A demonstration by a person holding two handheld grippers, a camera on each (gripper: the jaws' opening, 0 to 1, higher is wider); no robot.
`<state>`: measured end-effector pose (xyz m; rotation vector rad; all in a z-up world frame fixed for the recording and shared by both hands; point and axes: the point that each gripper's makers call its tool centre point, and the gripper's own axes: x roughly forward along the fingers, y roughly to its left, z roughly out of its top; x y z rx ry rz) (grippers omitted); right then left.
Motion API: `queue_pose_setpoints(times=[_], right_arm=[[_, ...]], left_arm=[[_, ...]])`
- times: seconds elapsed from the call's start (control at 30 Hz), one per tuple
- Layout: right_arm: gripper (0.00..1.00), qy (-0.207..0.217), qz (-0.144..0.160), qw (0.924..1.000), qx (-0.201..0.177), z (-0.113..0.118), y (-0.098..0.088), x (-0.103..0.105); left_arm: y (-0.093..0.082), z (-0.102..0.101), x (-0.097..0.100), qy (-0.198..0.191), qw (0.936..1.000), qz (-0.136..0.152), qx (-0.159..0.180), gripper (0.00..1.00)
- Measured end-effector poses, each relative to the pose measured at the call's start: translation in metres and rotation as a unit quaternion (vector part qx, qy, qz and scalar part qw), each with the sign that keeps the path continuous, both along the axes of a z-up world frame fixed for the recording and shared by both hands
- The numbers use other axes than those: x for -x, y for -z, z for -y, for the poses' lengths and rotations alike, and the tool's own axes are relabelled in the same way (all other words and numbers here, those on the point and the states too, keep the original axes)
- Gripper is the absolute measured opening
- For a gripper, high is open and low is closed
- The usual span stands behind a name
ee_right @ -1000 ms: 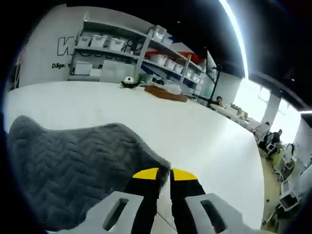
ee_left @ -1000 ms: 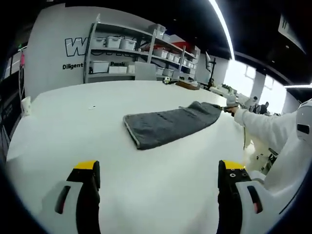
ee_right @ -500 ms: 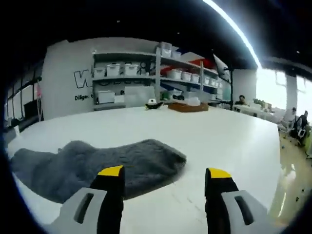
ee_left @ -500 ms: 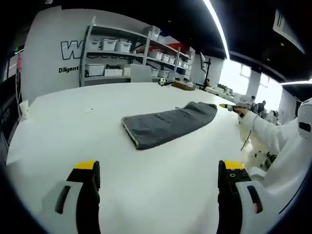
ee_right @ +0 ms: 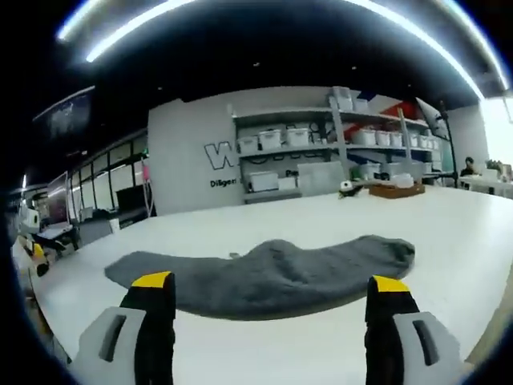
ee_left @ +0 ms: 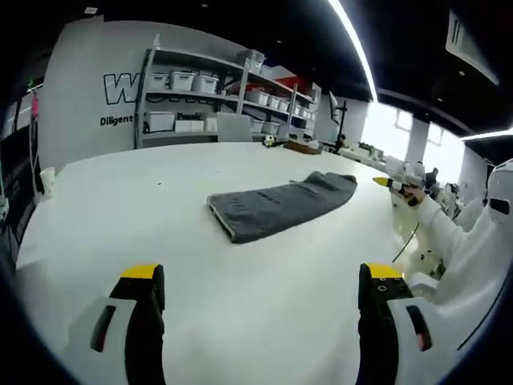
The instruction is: Open the folded towel by lifting each exposed corner and separating the folded layers until the towel lies flat within the target outline without major curled edges
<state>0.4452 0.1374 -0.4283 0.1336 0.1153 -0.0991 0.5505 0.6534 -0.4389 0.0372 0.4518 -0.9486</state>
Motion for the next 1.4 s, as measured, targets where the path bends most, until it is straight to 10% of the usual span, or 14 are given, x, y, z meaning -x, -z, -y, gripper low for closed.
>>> queue_pose_setpoints(times=[0.27,0.37,0.73,0.87,1.4], right_arm=[[0.99,-0.009,0.035,0.9993,0.01,-0.038,-0.018,0.014],[0.99,0.0,0.022,0.9982,0.056,-0.043,-0.02,0.022],[0.99,0.016,0.035,0.9973,0.062,-0.059,-0.028,0.047],[0.99,0.023,0.037,0.9967,0.068,-0.058,-0.034,0.057],[0.97,0.062,0.013,0.9911,0.117,-0.042,-0.037,0.08]], left_arm=[[-0.009,0.015,-0.007,0.052,0.9982,0.003,0.031,1.0],[-0.02,0.027,-0.034,0.079,0.9938,0.003,0.078,1.0],[0.01,0.087,-0.105,0.134,0.9888,-0.007,0.065,0.91],[0.049,0.102,-0.151,0.109,0.994,-0.002,0.008,0.86],[0.068,0.156,-0.201,0.079,0.9921,-0.081,0.056,0.44]])
